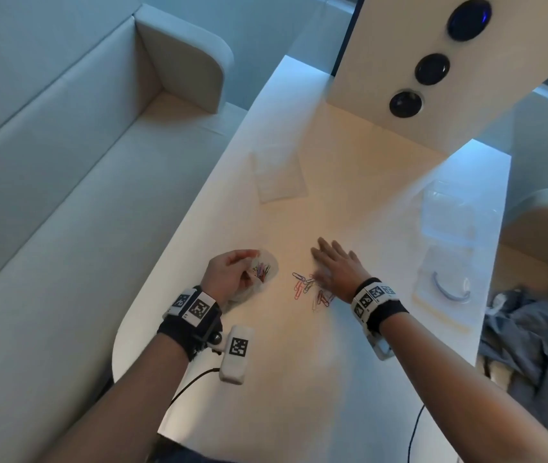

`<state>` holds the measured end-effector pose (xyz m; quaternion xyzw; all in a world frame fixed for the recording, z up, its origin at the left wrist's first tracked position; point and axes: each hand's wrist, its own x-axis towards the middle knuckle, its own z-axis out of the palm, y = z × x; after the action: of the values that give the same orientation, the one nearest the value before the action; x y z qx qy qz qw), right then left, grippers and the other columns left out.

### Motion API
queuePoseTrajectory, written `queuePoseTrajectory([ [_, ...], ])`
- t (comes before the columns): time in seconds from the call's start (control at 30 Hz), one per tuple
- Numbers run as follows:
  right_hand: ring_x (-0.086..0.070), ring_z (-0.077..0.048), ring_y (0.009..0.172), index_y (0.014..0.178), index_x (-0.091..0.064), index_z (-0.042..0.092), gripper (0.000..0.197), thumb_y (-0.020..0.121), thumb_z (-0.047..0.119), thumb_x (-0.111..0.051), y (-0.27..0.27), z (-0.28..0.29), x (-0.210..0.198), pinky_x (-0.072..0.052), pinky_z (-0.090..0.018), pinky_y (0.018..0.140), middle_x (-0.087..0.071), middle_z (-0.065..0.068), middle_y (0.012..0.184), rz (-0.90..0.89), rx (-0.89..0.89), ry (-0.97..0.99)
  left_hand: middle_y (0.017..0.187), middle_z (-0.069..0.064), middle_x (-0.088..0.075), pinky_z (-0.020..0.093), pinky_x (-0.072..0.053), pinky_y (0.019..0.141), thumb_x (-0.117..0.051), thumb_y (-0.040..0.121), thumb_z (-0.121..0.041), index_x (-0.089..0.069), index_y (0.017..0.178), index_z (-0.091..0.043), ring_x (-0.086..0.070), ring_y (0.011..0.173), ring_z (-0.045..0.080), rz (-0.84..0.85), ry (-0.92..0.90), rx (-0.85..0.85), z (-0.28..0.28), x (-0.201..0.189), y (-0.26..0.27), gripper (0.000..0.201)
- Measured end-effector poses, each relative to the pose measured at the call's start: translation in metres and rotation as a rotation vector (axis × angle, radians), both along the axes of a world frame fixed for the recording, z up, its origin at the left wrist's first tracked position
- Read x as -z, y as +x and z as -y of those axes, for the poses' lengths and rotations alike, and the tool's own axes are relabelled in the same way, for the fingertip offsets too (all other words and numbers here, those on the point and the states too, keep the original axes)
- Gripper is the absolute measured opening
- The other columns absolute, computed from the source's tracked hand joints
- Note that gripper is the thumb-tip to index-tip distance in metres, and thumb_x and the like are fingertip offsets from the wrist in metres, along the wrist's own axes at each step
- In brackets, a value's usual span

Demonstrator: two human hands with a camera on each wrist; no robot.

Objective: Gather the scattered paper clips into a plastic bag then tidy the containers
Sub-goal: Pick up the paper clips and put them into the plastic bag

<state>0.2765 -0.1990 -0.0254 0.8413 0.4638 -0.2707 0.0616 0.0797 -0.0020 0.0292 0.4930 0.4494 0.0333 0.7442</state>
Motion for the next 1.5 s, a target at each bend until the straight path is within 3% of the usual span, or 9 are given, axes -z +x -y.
queuePoseTrajectory([
  [0.17, -0.002, -0.023, 0.15, 0.154, -0.017, 0.024, 0.058, 0.101, 0.042, -0.031, -0.017, 0.037, -0.006, -0.014, -0.044, 0.122, 0.002, -0.003, 0.163, -0.101, 0.109, 0.054, 0.095, 0.015, -0.066, 0.018, -0.054, 0.054, -0.055, 0.093, -0.002, -0.072, 0.089, -0.013, -0.062, 0.066, 0.015, -0.02, -0.011, 0.043, 0.017, 0.01, 0.008, 0.021],
  [0.33, -0.005, -0.028, 0.15, 0.154, -0.018, 0.022, 0.071, 0.092, 0.033, -0.052, -0.047, 0.051, 0.001, -0.016, -0.038, 0.12, -0.001, -0.006, 0.163, -0.062, 0.166, 0.078, 0.12, 0.022, -0.06, 0.027, -0.057, 0.063, -0.065, 0.088, -0.014, -0.079, 0.085, -0.023, -0.072, 0.083, 0.029, -0.095, 0.043, 0.106, 0.033, 0.024, 0.013, 0.016],
  [0.5, -0.049, -0.032, 0.122, 0.124, -0.059, 0.015, 0.032, 0.093, 0.016, -0.058, -0.067, 0.045, 0.013, -0.05, -0.042, 0.098, -0.049, -0.012, 0.136, 0.054, 0.228, 0.254, 0.091, 0.013, -0.069, 0.032, -0.055, 0.065, -0.061, 0.091, -0.008, -0.075, 0.086, -0.018, -0.063, 0.059, 0.015, -0.087, 0.03, 0.116, 0.046, 0.014, 0.016, 0.019],
  [0.6, -0.054, -0.025, 0.115, 0.116, -0.067, 0.012, 0.027, 0.091, 0.007, -0.059, -0.071, 0.045, 0.014, -0.051, -0.034, 0.096, -0.057, -0.008, 0.128, 0.111, 0.231, 0.297, 0.074, 0.007, -0.065, 0.025, -0.055, 0.058, -0.057, 0.093, -0.004, -0.073, 0.088, -0.015, -0.057, 0.052, 0.011, -0.082, 0.01, 0.123, 0.051, 0.009, 0.015, 0.02],
  [0.77, -0.062, -0.024, 0.099, 0.099, -0.076, 0.011, 0.021, 0.089, 0.004, -0.06, -0.061, 0.043, 0.008, -0.05, -0.029, 0.092, -0.069, -0.007, 0.111, 0.062, 0.345, 0.384, 0.081, 0.006, -0.068, 0.017, -0.052, 0.05, -0.055, 0.094, -0.004, -0.071, 0.1, -0.009, -0.061, 0.051, 0.006, -0.088, 0.042, 0.142, 0.054, 0.006, 0.009, 0.018],
  [0.97, -0.069, -0.012, 0.073, 0.082, -0.081, 0.019, 0.011, 0.075, 0.011, -0.077, -0.051, 0.051, -0.004, -0.056, -0.021, 0.082, -0.076, -0.002, 0.079, -0.247, 1.143, 0.585, 0.082, 0.005, -0.07, 0.017, -0.052, 0.051, -0.054, 0.095, -0.006, -0.071, 0.102, -0.008, -0.061, 0.056, 0.009, -0.1, 0.051, 0.155, 0.055, 0.006, 0.007, 0.018],
  [1.13, -0.069, -0.027, 0.098, 0.1, -0.072, -0.001, 0.022, 0.08, -0.009, -0.069, -0.053, 0.067, -0.013, -0.059, -0.033, 0.084, -0.071, -0.02, 0.105, -0.942, 1.706, 0.917, 0.086, 0.007, -0.072, 0.023, -0.054, 0.058, -0.058, 0.093, -0.009, -0.073, 0.093, -0.017, -0.063, 0.062, 0.013, -0.111, 0.074, 0.164, 0.058, 0.01, 0.007, 0.018],
  [1.3, -0.067, -0.023, 0.095, 0.109, -0.064, -0.008, 0.024, 0.086, -0.012, -0.059, -0.073, 0.049, -0.047, -0.058, -0.026, 0.082, -0.07, -0.019, 0.099, -1.335, 1.624, 1.003, 0.078, 0.005, -0.071, 0.028, -0.056, 0.063, -0.06, 0.092, -0.009, -0.074, 0.093, -0.016, -0.061, 0.062, 0.016, -0.108, 0.063, 0.153, 0.068, 0.014, 0.012, 0.016],
  [1.5, -0.068, -0.021, 0.077, 0.098, -0.071, -0.005, 0.014, 0.087, -0.005, -0.063, -0.106, 0.016, -0.047, -0.059, -0.025, 0.075, -0.071, -0.021, 0.093, -1.01, 1.304, 0.761, 0.073, 0.005, -0.069, 0.028, -0.056, 0.062, -0.058, 0.093, -0.008, -0.073, 0.097, -0.012, -0.063, 0.059, 0.016, -0.065, 0.022, 0.167, 0.083, 0.012, 0.017, 0.016],
])
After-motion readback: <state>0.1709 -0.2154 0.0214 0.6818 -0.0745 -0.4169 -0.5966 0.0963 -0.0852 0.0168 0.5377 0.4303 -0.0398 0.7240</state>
